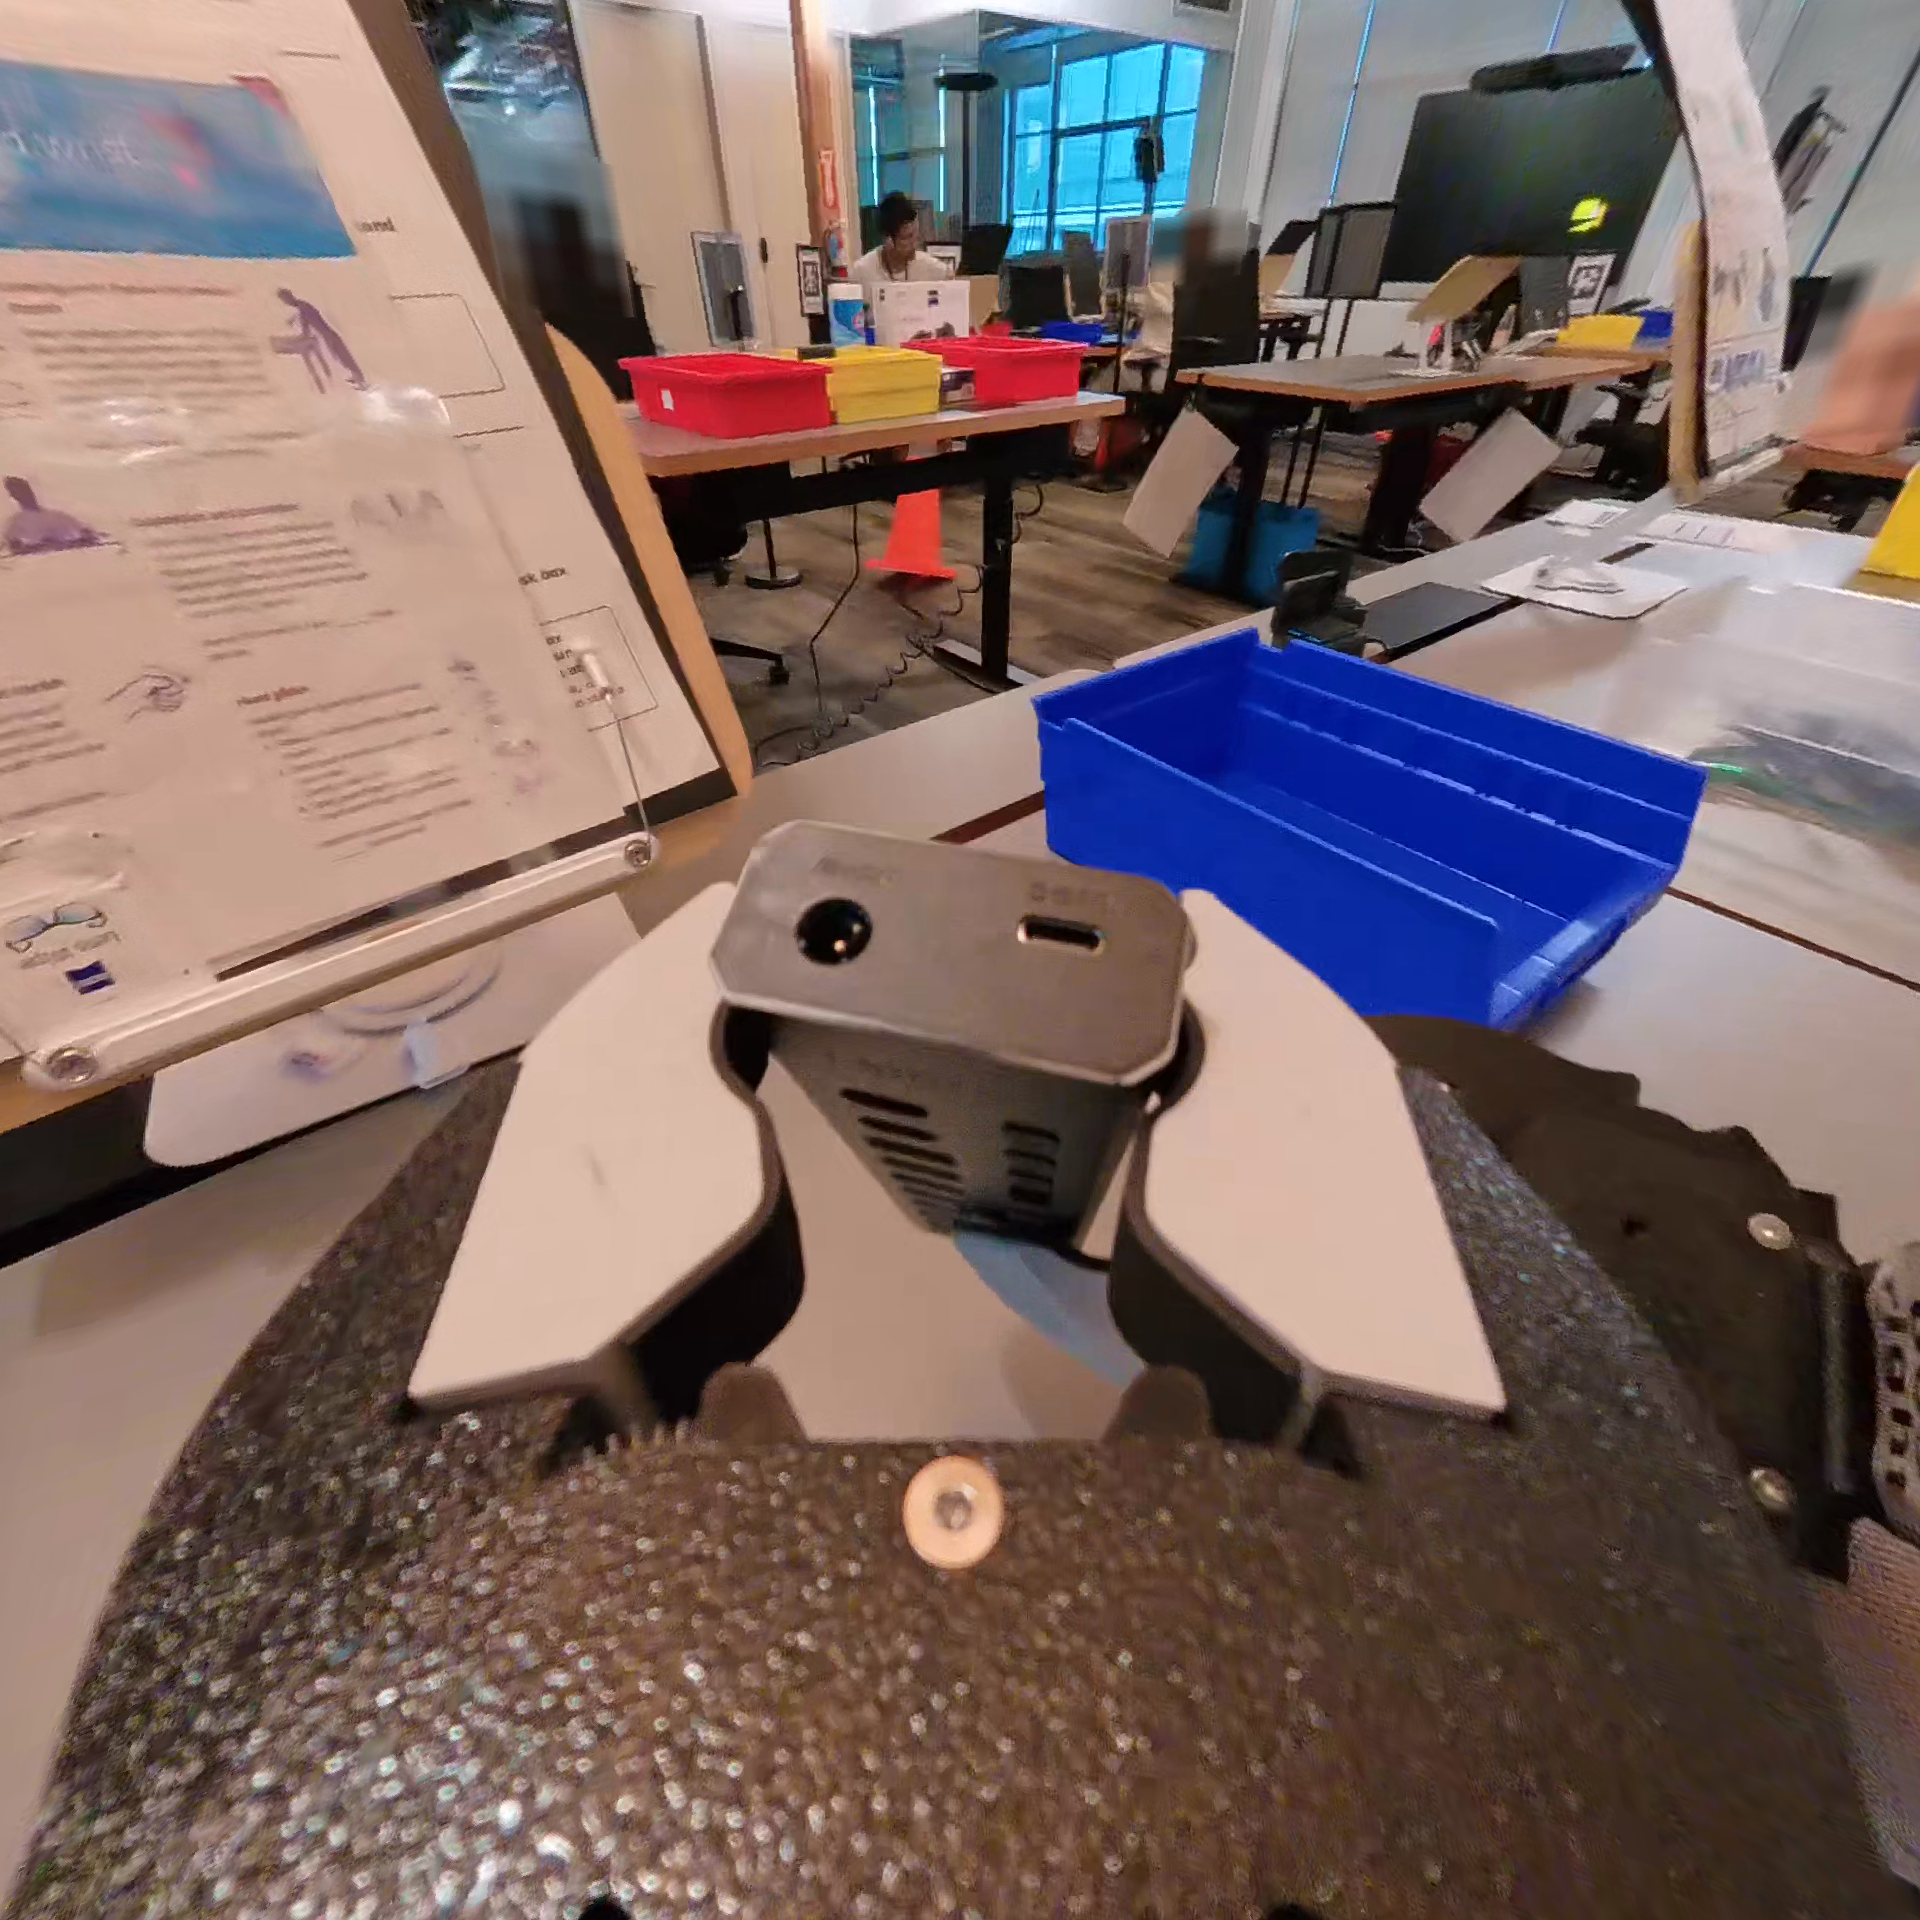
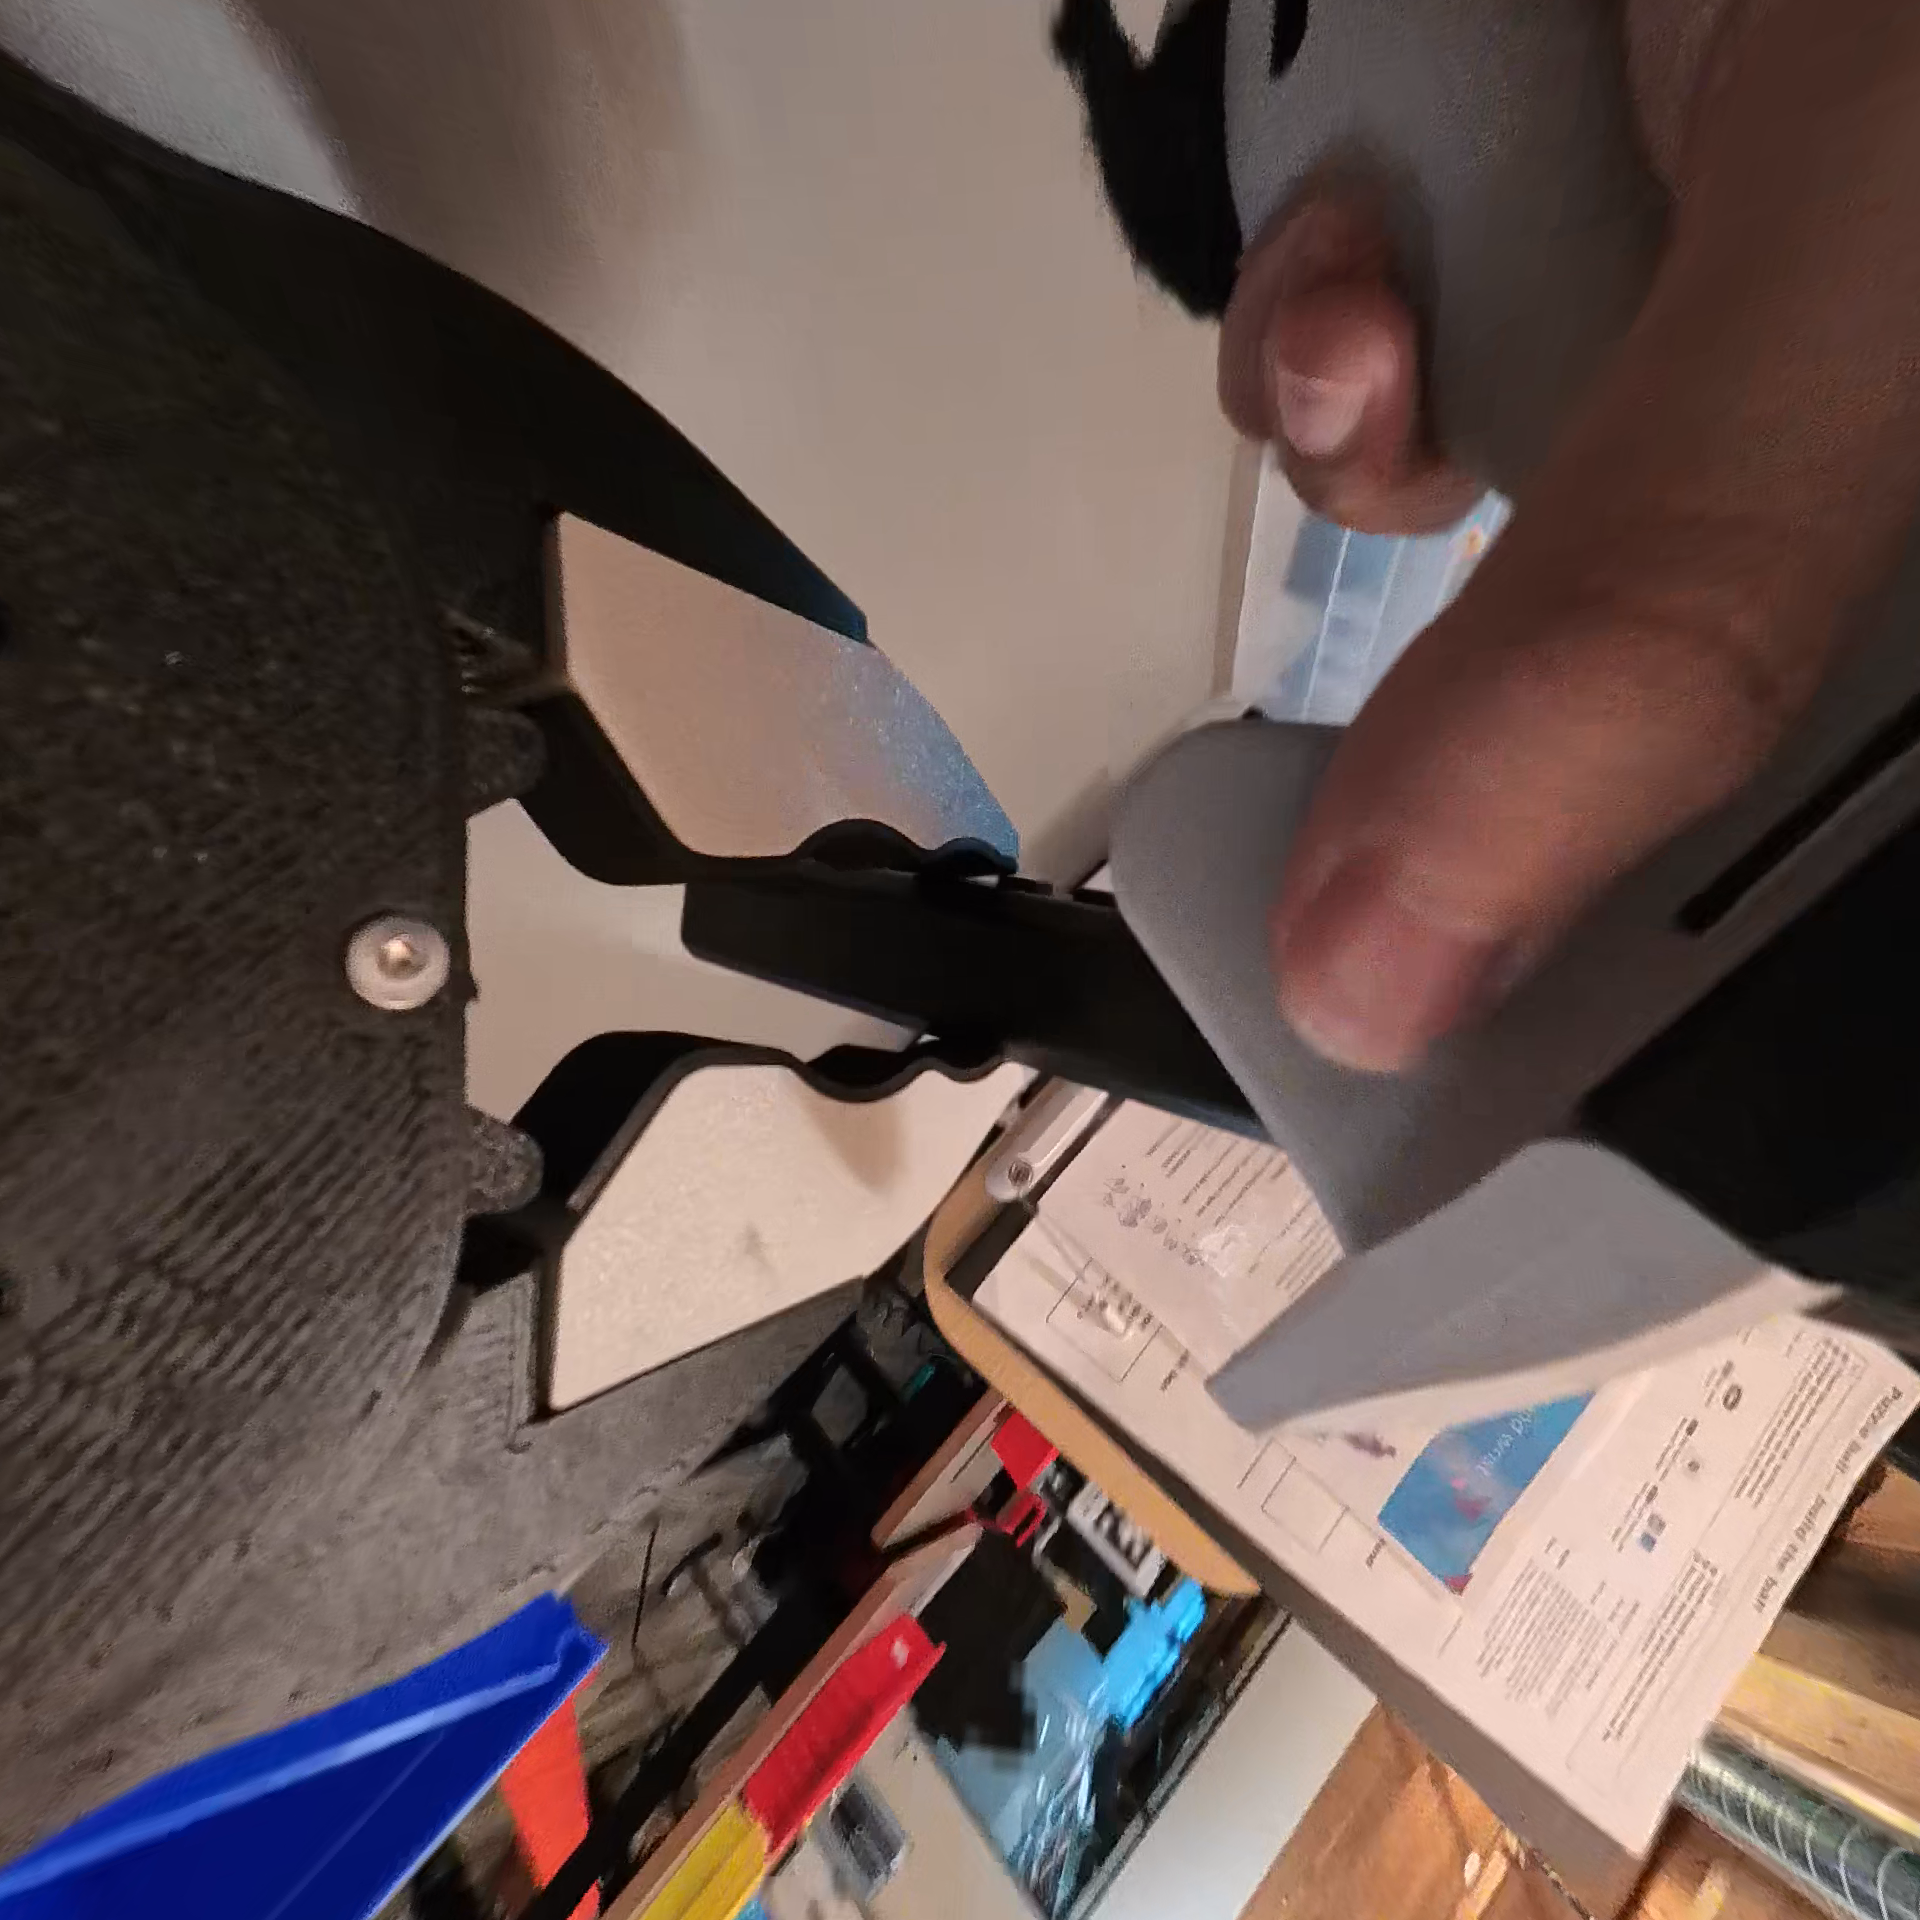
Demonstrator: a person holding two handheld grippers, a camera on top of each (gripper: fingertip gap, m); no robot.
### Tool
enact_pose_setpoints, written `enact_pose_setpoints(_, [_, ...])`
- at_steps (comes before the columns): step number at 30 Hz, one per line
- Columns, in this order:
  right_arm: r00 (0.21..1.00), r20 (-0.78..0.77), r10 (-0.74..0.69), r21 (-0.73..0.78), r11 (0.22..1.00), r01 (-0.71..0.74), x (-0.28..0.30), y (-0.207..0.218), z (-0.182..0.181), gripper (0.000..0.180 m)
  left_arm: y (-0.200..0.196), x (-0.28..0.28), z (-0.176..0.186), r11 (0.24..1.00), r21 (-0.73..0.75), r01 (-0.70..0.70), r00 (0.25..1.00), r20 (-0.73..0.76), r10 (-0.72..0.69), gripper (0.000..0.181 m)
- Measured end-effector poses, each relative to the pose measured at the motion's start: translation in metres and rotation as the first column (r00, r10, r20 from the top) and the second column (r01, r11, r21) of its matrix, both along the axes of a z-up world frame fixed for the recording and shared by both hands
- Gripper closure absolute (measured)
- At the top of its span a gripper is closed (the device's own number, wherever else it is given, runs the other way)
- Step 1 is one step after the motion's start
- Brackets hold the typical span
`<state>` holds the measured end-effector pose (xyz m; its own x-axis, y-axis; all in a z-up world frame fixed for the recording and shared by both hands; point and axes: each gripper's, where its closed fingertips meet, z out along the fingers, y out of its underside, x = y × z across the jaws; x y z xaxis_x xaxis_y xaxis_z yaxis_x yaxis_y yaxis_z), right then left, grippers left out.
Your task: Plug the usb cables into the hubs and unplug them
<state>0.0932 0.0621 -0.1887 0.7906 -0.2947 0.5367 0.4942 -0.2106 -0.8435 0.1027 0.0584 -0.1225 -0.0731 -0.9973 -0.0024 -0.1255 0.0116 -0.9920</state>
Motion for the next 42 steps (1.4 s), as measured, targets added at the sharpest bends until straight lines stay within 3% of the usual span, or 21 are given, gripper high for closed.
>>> enact_pose_setpoints(2, [0.990, -0.075, 0.117, 0.010, 0.993, -0.117, -0.008, 0.002, -0.006, 0.148, 0.001, 0.001, -0.005, 0.999, -0.013, 0.041, 0.998, -0.049, -0.041, 0.108])
enact_pose_setpoints(4, [0.954, -0.173, 0.244, 0.061, 0.970, -0.236, -0.014, 0.000, -0.004, 0.140, -0.005, 0.001, -0.007, 0.984, -0.040, 0.174, 0.983, -0.056, -0.176, 0.108])
enact_pose_setpoints(7, [0.814, -0.417, 0.404, 0.105, 0.911, -0.398, -0.019, -0.004, -0.009, 0.089, -0.018, -0.012, -0.005, 0.910, 0.027, 0.414, 0.909, -0.047, -0.413, 0.108])
enact_pose_setpoints(9, [0.722, -0.491, 0.488, 0.086, 0.852, -0.517, -0.033, -0.007, -0.017, 0.085, -0.030, -0.026, -0.011, 0.820, 0.101, 0.564, 0.826, -0.088, -0.557, 0.108])
enact_pose_setpoints(13, [0.678, -0.472, 0.564, 0.074, 0.791, -0.607, -0.060, -0.004, -0.022, 0.084, -0.051, -0.041, -0.028, 0.698, 0.153, 0.700, 0.714, -0.187, -0.675, 0.108])
enact_pose_setpoints(20, [0.675, -0.446, 0.587, 0.130, 0.789, -0.601, -0.066, 0.001, -0.019, 0.107, -0.068, -0.040, -0.039, 0.659, 0.146, 0.738, 0.674, -0.219, -0.706, 0.108])
enact_pose_setpoints(33, [0.653, -0.443, 0.614, 0.148, 0.769, -0.622, -0.070, 0.001, -0.021, 0.107, -0.069, -0.042, -0.044, 0.648, 0.176, 0.741, 0.669, -0.281, -0.689, 0.108])
enact_pose_setpoints(38, [0.599, -0.471, 0.647, 0.207, 0.742, -0.638, -0.074, 0.001, -0.017, 0.106, -0.068, -0.041, -0.043, 0.677, 0.148, 0.721, 0.687, -0.279, -0.671, 0.107])
enact_pose_setpoints(42, [0.590, -0.495, 0.637, 0.233, 0.752, -0.616, -0.068, 0.002, -0.015, 0.107, -0.062, -0.037, -0.036, 0.735, 0.151, 0.661, 0.747, -0.228, -0.625, 0.103])
